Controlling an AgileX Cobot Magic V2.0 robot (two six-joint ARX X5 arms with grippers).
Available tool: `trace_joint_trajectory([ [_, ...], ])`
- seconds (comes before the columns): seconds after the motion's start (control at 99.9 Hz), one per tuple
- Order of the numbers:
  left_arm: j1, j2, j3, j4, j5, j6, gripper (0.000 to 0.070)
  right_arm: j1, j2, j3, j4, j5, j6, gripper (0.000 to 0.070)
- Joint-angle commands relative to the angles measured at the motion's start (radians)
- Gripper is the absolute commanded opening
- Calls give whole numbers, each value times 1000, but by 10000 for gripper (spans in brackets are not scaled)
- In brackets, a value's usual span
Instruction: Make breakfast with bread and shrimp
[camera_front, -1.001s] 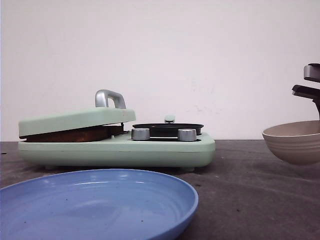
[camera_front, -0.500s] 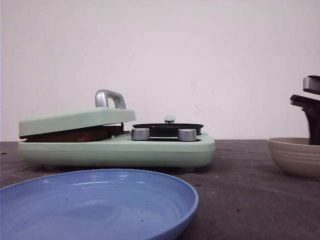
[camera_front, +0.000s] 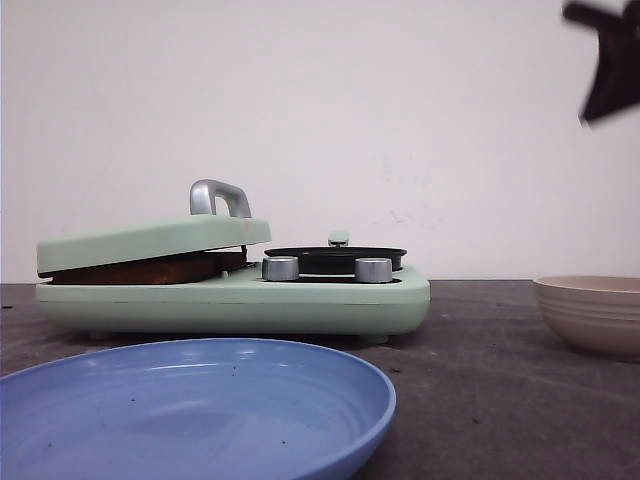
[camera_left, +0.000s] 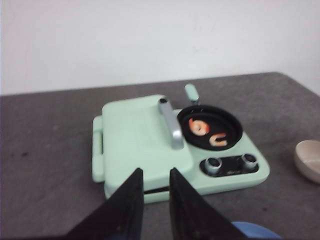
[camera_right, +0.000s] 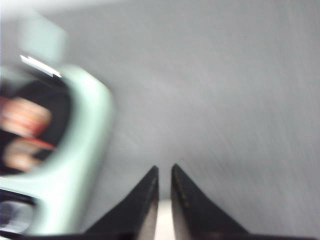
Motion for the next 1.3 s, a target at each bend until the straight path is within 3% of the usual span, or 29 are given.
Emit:
trace_joint_trajectory([
  [0.0, -4, -25, -24, 34, -26, -33, 0, 21, -137, -110, 158, 2, -18, 12],
  [0.12, -4, -81, -109, 81, -90, -102, 0, 55, -349, -260, 288, 42, -17, 11],
  [0.28, -4, -104, -159, 89, -108, -130, 0, 55, -496, -298, 246, 129, -25, 11],
  [1.181, -4, -102, -159, 77, -109, -129, 0, 55, -690, -307, 266, 126, -24, 11],
  [1.291, -4, -102, -159, 77, -109, -129, 0, 32, -729, -404, 301, 181, -25, 11],
])
